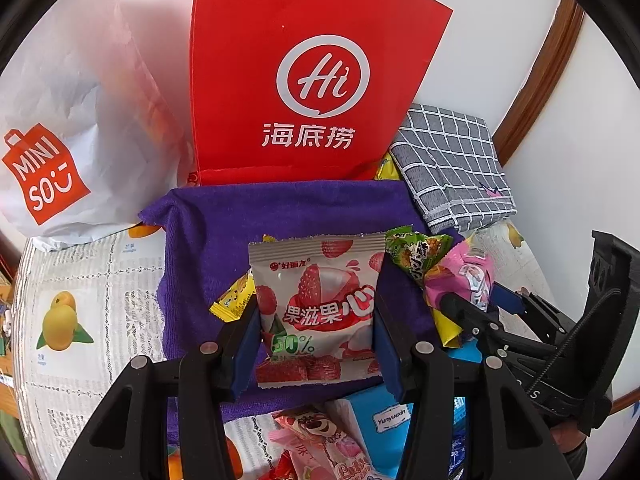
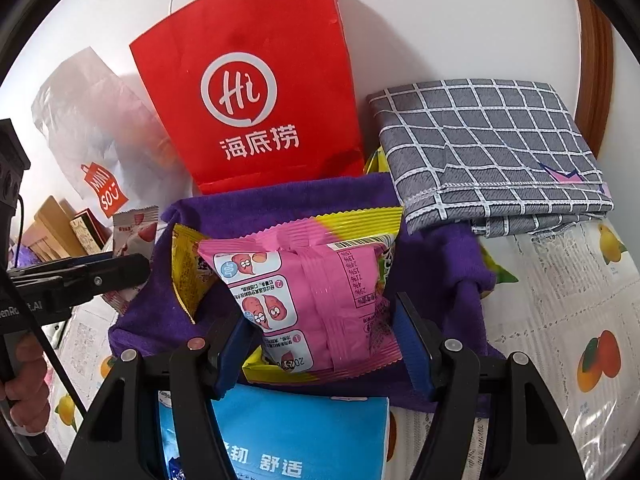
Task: Organize snacks
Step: 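Carry the pink bag and strawberry candy pack up onto the purple towel with both tools, then open the right tool releasing the pink bag while the left tool releases the strawberry pack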
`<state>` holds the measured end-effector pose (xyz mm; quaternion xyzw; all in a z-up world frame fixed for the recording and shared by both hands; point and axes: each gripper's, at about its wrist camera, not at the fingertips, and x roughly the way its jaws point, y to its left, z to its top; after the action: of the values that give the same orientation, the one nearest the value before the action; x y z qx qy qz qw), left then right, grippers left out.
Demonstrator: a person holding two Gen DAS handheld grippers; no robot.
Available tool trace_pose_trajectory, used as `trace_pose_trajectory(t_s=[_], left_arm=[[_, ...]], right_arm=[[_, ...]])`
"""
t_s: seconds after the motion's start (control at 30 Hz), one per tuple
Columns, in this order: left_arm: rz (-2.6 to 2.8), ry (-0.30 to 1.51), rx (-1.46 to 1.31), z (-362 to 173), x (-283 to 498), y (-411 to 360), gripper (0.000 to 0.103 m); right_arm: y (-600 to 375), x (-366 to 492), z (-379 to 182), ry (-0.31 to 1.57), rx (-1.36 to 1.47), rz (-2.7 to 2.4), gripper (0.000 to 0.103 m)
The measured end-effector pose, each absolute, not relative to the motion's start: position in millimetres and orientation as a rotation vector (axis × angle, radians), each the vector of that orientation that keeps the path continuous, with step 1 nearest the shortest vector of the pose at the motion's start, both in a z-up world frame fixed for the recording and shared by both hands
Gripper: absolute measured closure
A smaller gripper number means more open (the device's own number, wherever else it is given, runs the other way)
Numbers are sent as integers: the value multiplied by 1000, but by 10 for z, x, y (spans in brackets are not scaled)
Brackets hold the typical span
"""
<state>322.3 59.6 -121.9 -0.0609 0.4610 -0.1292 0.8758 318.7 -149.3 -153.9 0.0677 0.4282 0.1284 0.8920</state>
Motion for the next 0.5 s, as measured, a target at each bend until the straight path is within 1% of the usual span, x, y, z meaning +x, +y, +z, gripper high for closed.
trace_pose_trajectory(t_s=[0.5], left_arm=[[-267, 999, -159, -1309, 3282, 661, 54]], right_arm=[[-1500, 3251, -1661, 929, 157, 236, 36]])
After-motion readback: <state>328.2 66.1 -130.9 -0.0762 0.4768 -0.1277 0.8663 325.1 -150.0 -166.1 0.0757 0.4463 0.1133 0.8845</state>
